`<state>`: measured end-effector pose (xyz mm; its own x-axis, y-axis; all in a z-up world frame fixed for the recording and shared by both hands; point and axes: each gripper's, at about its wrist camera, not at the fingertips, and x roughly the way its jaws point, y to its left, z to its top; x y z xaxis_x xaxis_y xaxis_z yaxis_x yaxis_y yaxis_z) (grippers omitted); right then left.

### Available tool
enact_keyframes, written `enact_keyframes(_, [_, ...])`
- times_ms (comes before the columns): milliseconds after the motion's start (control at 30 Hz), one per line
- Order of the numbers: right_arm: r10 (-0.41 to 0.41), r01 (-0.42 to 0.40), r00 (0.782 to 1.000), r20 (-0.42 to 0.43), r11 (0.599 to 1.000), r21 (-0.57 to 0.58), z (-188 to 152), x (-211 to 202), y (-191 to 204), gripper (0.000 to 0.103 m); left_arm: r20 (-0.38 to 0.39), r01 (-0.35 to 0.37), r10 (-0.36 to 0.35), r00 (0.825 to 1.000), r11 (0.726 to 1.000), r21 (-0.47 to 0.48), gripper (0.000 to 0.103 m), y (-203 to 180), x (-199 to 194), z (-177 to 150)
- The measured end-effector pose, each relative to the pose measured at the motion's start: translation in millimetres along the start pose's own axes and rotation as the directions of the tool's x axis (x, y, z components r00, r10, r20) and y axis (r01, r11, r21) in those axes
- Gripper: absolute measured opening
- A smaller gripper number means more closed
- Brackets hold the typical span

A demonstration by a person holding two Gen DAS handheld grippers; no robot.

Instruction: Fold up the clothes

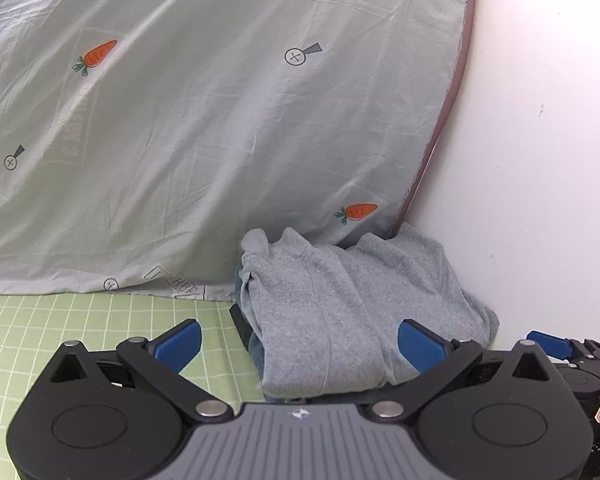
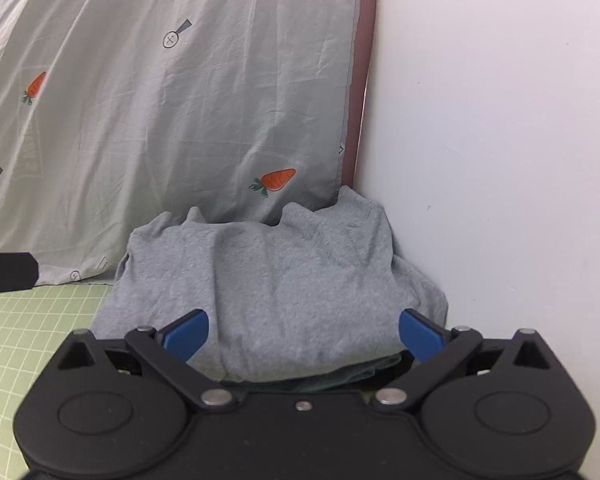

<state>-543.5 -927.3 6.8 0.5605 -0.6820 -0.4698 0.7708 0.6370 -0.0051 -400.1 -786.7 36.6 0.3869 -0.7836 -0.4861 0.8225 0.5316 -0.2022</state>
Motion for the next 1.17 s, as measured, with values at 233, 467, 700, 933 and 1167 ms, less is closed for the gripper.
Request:
enact_keyframes(233, [-0.003, 0.004, 0.999, -0.033, 1.000, 0.017, -40.7, -74.9, 6.8, 0.103, -0.112, -0.045, 0.052, 0.992, 0.997, 0.063, 0.103, -8.4, -51.0, -43.0])
enact_keyframes(467, [-0.020, 0.025, 0.996, -0.083, 0.998, 0.059, -81.5, -127.0, 11.6, 0.103, -0.144, -0.029, 0.046, 0.989, 0.993, 0.116, 0.103, -10.3, -92.9, -73.2])
enact_keyframes(700, [-0.034, 0.039, 0.995, -0.090, 0.997, 0.062, -99.9, -157.0, 12.5, 0.103, -0.156, -0.020, 0.040, 0.987, 0.991, 0.129, 0.103, -13.1, -115.8, -89.1])
enact_keyframes(933, [-0.053, 0.059, 0.996, -0.077, 0.995, 0.076, -106.2, -173.4, 5.0, 0.103, -0.150, -0.017, 0.041, 0.988, 0.988, 0.154, 0.103, -21.2, -127.1, -97.0])
enact_keyframes(1167, [-0.050, 0.054, 0.997, -0.066, 0.996, 0.067, -107.0, -180.1, 3.9, 0.103, -0.139, -0.020, 0.042, 0.989, 0.987, 0.158, 0.103, -25.5, -134.1, -99.5])
